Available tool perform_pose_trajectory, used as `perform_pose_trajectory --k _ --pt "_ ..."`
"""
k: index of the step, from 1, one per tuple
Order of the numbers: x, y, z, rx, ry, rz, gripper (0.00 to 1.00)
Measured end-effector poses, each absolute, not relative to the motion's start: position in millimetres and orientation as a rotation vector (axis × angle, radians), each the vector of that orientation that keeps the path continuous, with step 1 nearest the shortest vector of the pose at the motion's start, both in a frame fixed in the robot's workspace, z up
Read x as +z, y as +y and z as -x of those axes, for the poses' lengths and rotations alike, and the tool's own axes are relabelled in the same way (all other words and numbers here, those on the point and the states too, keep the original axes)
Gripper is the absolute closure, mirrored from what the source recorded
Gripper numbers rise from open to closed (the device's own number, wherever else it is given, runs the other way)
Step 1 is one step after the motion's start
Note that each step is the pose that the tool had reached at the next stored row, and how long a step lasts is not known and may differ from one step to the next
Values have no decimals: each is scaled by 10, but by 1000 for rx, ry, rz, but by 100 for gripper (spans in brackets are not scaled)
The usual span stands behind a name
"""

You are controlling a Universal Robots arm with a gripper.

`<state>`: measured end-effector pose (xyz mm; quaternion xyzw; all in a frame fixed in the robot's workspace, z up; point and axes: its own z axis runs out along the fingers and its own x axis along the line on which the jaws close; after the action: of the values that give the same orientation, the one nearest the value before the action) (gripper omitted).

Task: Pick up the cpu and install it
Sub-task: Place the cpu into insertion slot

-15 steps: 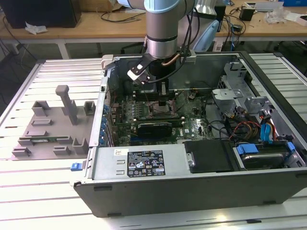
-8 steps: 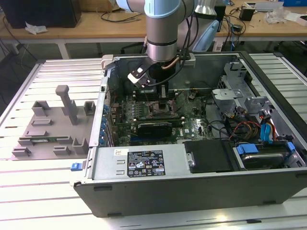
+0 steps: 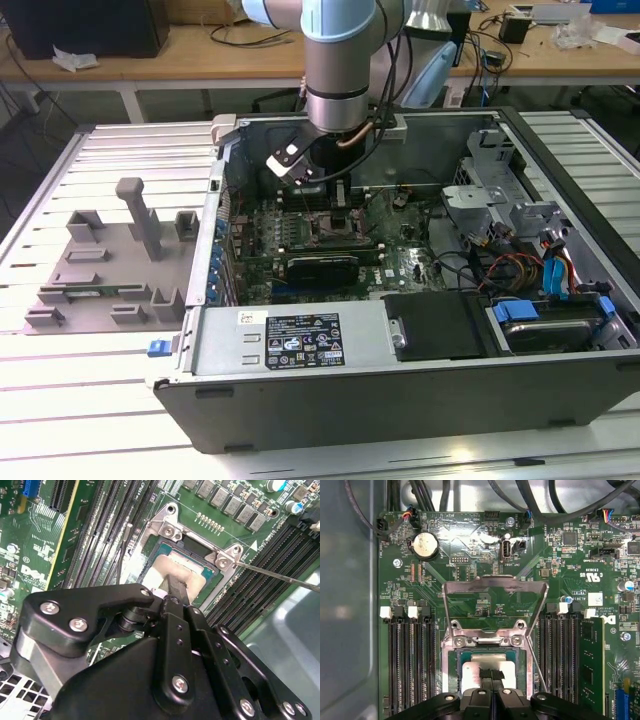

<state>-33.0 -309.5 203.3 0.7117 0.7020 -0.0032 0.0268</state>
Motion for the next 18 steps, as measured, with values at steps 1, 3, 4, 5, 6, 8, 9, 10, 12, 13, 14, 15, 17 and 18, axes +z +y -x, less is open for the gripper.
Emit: perform_pose_trajectory --k 1,3,4,5,6,8,9,10,12,13,14,15,17,18 --pt "2031 -3095 330 -9 2169 -2198 89" --pt "2028 -3094 330 -9 2169 -2198 89" --pt "2028 -3094 330 -9 2169 -2198 89" --pt "2028 -3094 330 -9 2169 -2199 89" --pt "2029 -3094 330 -9 2169 -2199 89" --pt "2057 -3090 327 -5 2169 -2199 89" --pt "2083 -3093 328 -8 2169 -2199 89" --pt "2112 -3094 329 -8 2169 -2199 89" --pt "2166 -3094 329 -9 2169 -2198 89" --pt "2197 -3094 329 -9 2168 -2198 89" --pt "2242 -3094 329 -9 2168 -2198 89" --pt "2306 -3094 330 -10 2168 -2198 89" --pt "2407 -3091 329 -12 2167 -2197 89" --pt "2446 -3090 329 -13 2167 -2197 89"
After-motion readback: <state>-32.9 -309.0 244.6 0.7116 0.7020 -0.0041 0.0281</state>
